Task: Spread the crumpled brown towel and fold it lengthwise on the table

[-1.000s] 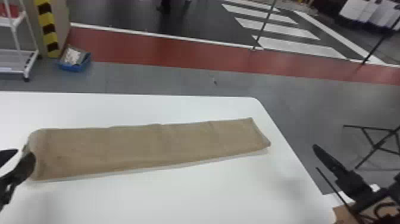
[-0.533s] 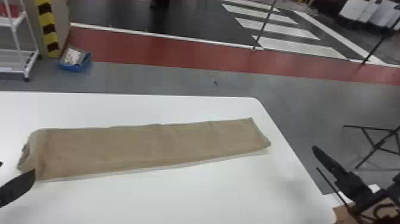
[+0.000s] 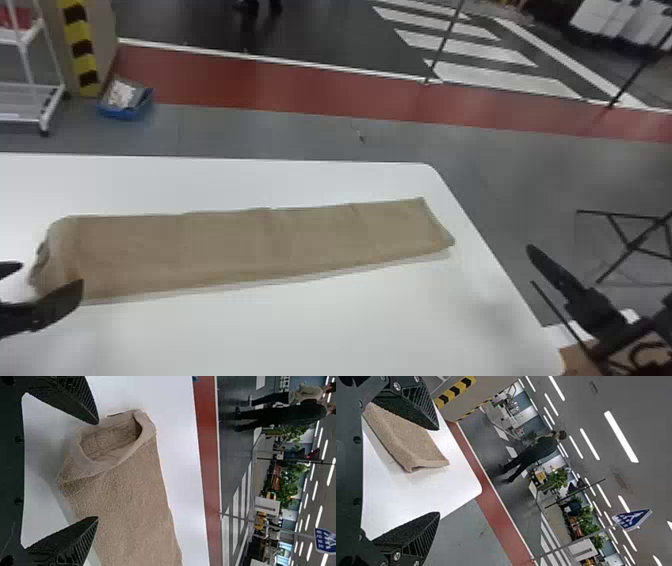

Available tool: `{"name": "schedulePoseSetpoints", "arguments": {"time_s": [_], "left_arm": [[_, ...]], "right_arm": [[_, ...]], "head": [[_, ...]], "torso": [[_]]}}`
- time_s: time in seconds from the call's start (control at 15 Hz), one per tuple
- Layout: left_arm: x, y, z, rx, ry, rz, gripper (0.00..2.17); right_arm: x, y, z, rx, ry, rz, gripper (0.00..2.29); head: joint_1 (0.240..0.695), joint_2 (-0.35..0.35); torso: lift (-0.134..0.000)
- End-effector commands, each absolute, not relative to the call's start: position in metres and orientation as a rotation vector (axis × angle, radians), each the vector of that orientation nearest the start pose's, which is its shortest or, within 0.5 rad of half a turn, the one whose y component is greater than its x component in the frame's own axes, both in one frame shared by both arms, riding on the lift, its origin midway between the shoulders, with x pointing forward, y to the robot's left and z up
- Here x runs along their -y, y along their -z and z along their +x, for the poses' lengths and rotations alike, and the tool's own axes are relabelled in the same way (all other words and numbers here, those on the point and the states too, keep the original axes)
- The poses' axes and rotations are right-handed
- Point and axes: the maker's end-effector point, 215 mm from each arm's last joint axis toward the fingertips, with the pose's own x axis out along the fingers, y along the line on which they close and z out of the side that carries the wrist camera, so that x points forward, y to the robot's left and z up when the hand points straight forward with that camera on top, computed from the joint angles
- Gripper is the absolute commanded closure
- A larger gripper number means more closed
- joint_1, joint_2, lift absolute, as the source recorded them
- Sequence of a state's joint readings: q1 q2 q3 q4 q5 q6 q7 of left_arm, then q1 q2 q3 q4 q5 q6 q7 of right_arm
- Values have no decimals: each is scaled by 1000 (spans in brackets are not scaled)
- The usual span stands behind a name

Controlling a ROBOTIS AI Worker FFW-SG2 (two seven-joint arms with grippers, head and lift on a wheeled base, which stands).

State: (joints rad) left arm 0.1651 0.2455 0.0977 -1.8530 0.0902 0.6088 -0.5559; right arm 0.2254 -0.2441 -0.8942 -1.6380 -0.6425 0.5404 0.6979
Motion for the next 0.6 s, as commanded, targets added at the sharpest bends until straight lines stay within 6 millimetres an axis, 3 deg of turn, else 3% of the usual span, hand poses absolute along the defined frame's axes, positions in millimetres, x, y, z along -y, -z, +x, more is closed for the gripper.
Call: {"name": "schedulePoseSetpoints", "arguments": {"time_s": [0.0,0.53], "left_arm": [[-233,436,494,-490,509,16,26],[-218,435,462,-547,618,12,83]], "right_arm": [[588,354,399,-104,46,512,134],[583,357,411,-104,42,513,134]], "head": [[695,-350],[695,-350]], "torso": [[-125],[-125]]}}
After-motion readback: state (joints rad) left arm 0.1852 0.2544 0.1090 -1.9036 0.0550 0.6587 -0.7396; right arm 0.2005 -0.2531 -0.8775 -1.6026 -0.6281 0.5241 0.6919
